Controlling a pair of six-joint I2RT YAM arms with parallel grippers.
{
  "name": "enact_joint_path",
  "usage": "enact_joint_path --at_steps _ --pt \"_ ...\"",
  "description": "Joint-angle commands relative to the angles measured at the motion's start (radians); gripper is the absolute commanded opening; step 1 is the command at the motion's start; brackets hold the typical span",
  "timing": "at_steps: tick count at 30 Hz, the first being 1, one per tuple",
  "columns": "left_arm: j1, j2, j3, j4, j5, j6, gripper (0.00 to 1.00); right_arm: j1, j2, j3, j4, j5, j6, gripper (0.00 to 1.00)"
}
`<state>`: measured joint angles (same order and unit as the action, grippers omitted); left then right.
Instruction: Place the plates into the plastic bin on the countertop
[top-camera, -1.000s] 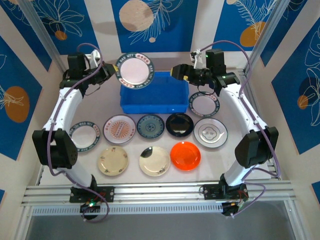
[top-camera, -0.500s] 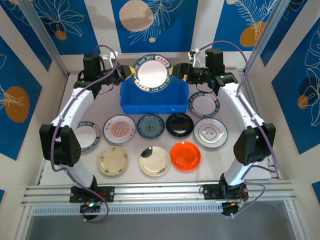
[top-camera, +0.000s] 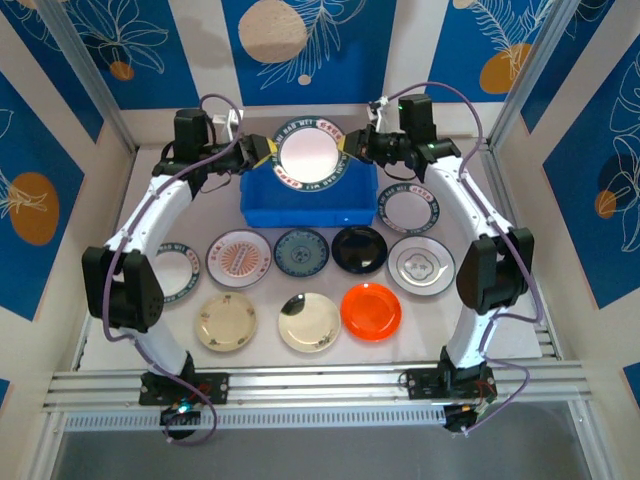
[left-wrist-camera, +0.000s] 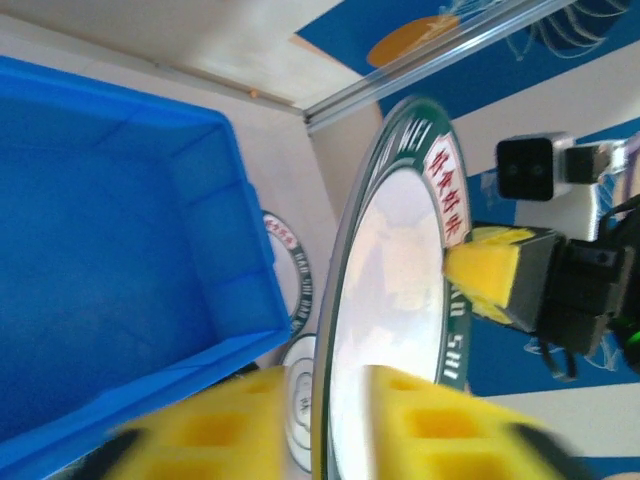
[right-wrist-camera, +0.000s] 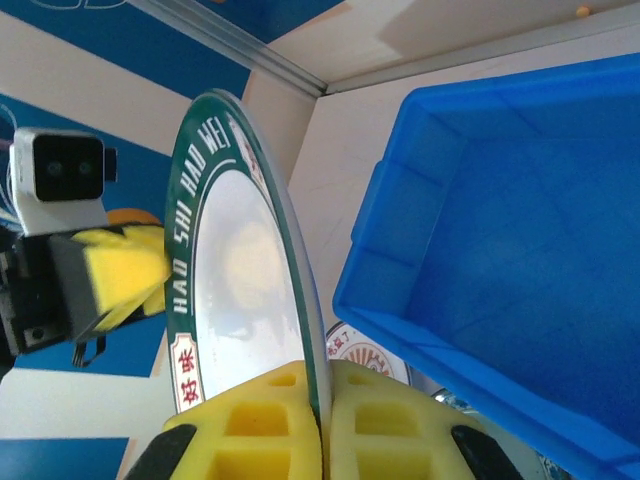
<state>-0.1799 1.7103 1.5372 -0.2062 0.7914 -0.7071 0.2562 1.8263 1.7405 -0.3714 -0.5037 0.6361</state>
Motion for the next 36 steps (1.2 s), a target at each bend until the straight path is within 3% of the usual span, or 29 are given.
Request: enact_joint_path --at_steps 1,3,8,11,14,19,36 --pt "-0.001 -0.033 0.041 -0.196 -0.179 0.162 1.0 0.009 0.055 0.077 -0.023 0.01 0.035 0.0" --pt "-0.002 -0.074 0.009 -0.235 -0.324 0.224 1.0 0.008 0.103 0.127 -0.04 0.018 0.059 0.0" --pt "0.006 -0.235 -0.18 -0.093 -0.482 0.272 1.0 0.015 0.223 0.223 -0.035 0.032 0.117 0.0" --pt "0.029 -0.254 -0.183 -0.136 -0.442 0.227 1.0 0.03 0.294 0.274 -0.033 0.058 0.121 0.0" --pt "0.028 -0.262 -0.189 -0.155 -0.348 0.293 1.0 0.05 0.374 0.345 -0.057 0.084 0.109 0.0" --pt "0.031 -0.317 -0.254 -0.142 -0.417 0.319 1.0 0.078 0.478 0.439 -0.091 0.118 0.11 0.0" --pt "0.034 -0.284 -0.29 -0.129 -0.39 0.331 1.0 0.134 0.683 0.565 -0.155 0.21 0.053 0.0"
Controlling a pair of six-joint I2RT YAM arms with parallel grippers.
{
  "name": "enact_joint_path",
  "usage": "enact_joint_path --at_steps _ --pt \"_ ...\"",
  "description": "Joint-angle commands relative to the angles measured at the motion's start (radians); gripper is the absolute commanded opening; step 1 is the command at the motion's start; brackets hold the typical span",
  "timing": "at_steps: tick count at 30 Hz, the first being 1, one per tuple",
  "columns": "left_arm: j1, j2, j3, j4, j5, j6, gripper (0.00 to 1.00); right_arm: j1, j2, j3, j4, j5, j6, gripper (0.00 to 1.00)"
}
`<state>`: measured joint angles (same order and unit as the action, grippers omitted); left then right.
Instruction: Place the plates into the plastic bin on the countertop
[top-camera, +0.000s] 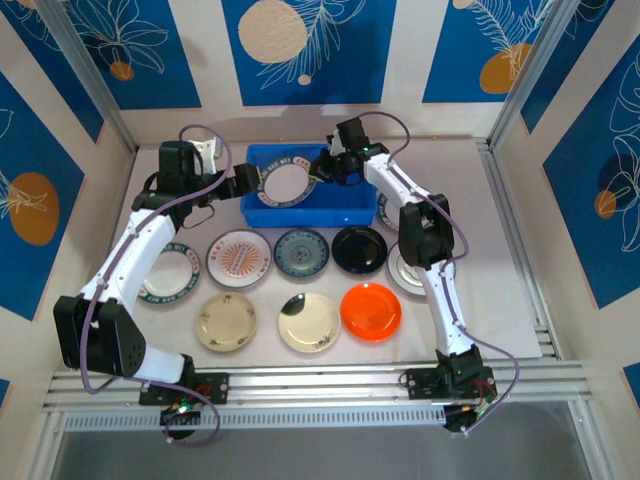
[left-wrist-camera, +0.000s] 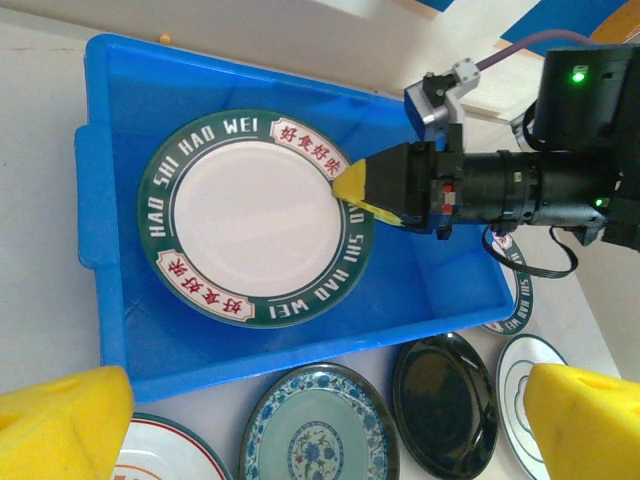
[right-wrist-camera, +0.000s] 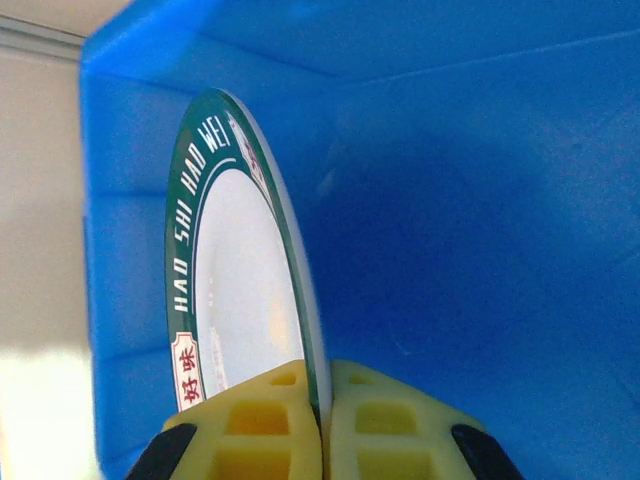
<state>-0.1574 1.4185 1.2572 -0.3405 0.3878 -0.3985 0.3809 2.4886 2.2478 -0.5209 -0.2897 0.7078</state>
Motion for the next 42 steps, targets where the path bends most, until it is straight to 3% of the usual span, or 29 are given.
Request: enact_joint_path --at_steps 1,20,29,42 --pt "0.011 0.01 -0.01 0.007 0.015 0.02 1.0 0.01 0.034 0.071 -0.01 -0.007 -0.019 0.0" --pt "0.009 0.074 0.033 -0.017 0.042 0.039 1.0 0.022 0.195 0.246 -0.133 0.049 -0.035 0.0" --pt "0.008 0.079 0.027 -0.018 0.036 0.039 1.0 0.035 0.191 0.281 -0.19 0.097 -0.083 0.27" --pt "-0.002 0.066 0.031 -0.025 0.03 0.037 1.0 0.041 0.122 0.337 -0.29 0.154 -0.138 0.46"
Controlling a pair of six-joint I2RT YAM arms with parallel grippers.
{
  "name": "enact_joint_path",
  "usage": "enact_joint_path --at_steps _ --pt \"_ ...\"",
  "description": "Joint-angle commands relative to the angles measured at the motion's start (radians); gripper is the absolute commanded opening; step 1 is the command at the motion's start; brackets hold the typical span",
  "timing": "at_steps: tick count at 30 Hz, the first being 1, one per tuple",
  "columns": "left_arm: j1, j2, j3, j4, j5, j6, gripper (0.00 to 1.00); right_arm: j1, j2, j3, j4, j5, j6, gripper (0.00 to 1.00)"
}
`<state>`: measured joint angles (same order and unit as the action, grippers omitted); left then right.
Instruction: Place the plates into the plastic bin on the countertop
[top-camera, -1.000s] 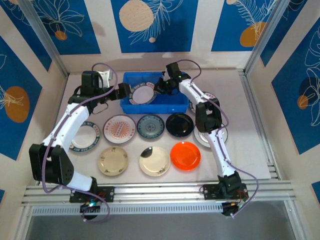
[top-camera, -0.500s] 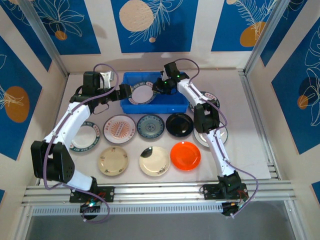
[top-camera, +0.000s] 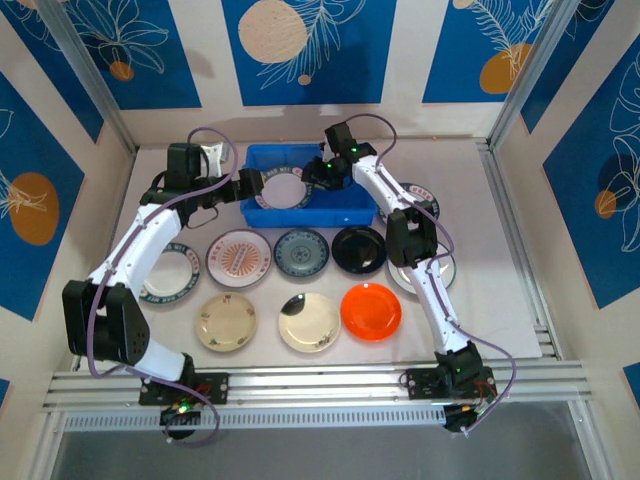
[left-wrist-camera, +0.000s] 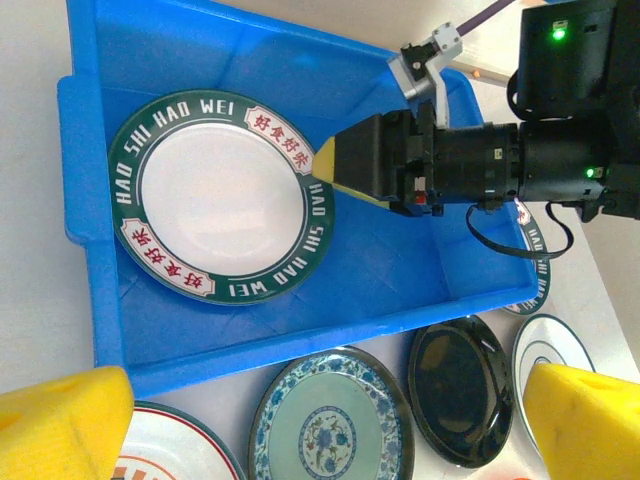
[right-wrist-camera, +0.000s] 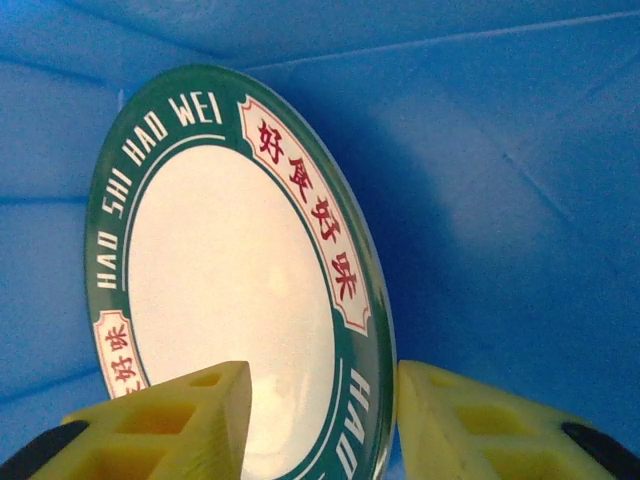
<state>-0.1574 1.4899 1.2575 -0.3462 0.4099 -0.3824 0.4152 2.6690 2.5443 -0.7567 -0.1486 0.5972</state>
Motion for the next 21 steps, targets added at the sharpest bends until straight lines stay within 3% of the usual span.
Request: enact_joint_path --at_steps 1,10,16,21 --pt "-0.003 -0.007 0.032 -0.02 0.007 0.023 1.0 0.007 -0.073 0.037 -0.06 0.016 -0.03 0.46" --pt "-0.031 -0.012 0.03 0.019 0.02 -0.004 1.0 -0.014 -0.357 -0.074 -0.111 0.096 -0.125 0.48" --pt "-0.114 -0.011 0.021 0.049 -0.008 -0.033 1.0 -0.056 -0.723 -0.466 -0.048 0.191 -0.223 0.49" --pt "-0.192 -0.009 0.015 0.052 -0.019 -0.042 1.0 -0.125 -1.009 -0.838 0.057 0.252 -0.192 0.48"
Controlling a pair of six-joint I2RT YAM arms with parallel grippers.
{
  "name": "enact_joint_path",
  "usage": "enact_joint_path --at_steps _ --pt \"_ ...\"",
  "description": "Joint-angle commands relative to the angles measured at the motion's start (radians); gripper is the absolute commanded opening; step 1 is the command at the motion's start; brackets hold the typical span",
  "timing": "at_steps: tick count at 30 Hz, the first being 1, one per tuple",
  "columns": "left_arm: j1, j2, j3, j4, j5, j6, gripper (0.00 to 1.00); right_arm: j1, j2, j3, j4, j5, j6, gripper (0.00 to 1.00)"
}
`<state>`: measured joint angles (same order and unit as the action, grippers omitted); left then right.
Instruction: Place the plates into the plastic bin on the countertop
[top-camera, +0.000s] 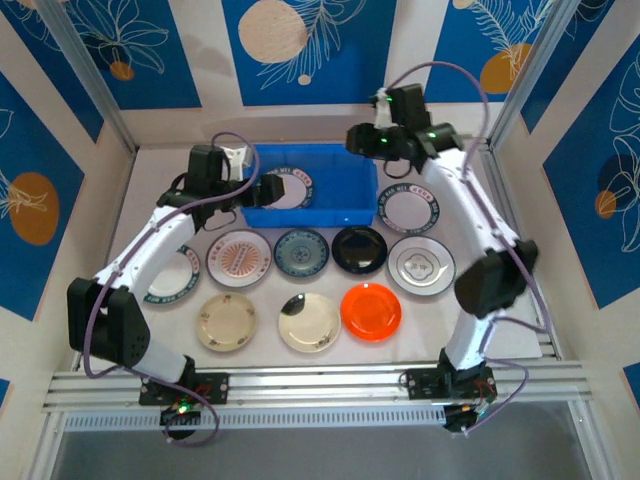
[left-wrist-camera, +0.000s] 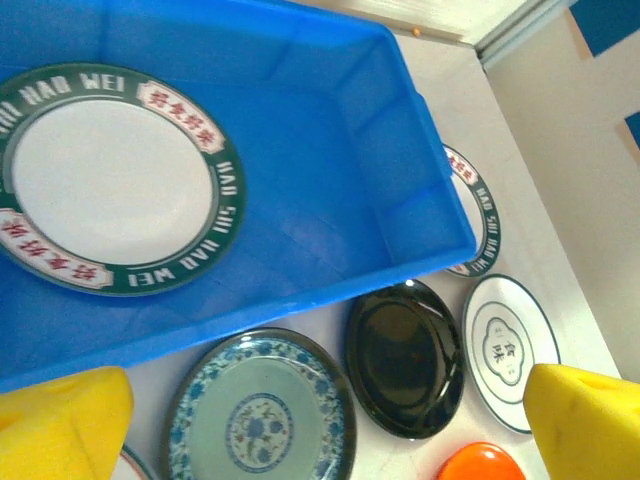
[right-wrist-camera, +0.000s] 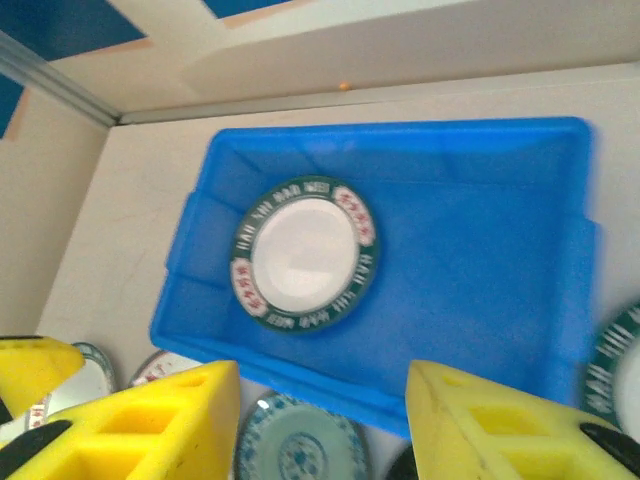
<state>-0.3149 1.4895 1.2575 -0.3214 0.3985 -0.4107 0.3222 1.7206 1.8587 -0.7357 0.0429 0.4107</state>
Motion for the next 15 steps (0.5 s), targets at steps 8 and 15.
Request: enact_joint_path --at_steps 8,15 --pt "-0.187 -0.027 -0.073 0.124 -0.008 -0.1 0.99 -0.214 -0.317 -0.603 0.152 -0.018 0.175 0.48" --pt "-0.276 -0.05 -0.171 0.131 -0.046 -0.114 1.0 -0.323 -0.421 -0.811 0.134 0.037 0.245 0.48"
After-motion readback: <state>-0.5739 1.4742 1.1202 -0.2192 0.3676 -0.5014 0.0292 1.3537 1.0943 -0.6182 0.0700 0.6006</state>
